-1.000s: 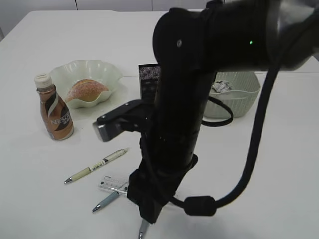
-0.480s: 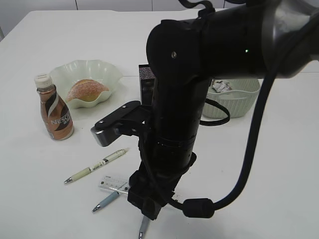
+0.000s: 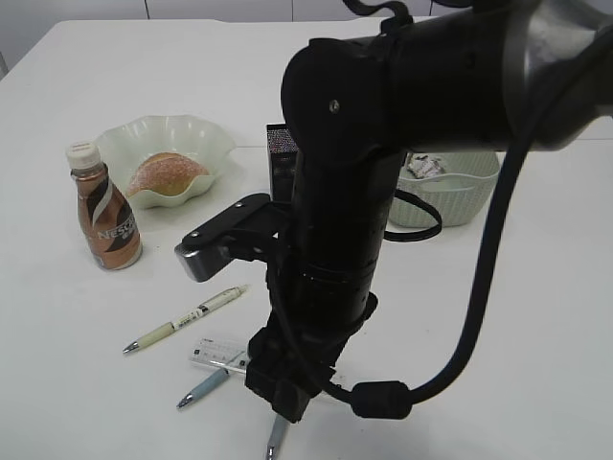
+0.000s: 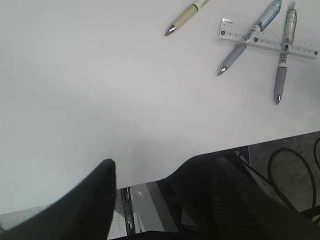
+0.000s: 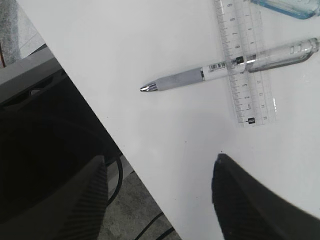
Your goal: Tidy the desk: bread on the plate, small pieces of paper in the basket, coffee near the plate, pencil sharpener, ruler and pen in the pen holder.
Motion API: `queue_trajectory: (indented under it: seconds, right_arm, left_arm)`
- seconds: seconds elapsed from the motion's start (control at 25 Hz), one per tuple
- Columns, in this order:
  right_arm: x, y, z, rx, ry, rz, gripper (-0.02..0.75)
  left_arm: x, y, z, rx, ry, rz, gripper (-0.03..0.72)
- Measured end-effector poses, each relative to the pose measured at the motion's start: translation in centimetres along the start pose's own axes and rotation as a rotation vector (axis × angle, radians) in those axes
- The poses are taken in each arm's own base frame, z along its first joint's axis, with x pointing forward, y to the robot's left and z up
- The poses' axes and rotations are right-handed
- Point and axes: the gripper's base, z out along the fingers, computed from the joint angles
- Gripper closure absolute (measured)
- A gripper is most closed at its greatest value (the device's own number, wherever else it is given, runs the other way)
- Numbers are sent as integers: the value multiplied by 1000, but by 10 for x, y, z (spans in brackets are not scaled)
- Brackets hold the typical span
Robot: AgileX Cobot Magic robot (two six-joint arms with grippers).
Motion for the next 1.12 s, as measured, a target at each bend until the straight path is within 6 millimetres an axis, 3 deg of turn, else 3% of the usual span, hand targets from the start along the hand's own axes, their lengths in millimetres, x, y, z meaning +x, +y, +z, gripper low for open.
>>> queue_trajectory:
  seconds: [1.12]
  right_arm:
    - [-2, -1, 1, 9, -18, 1, 253]
  left_arm:
    - [0, 0, 0, 0, 0, 0, 239]
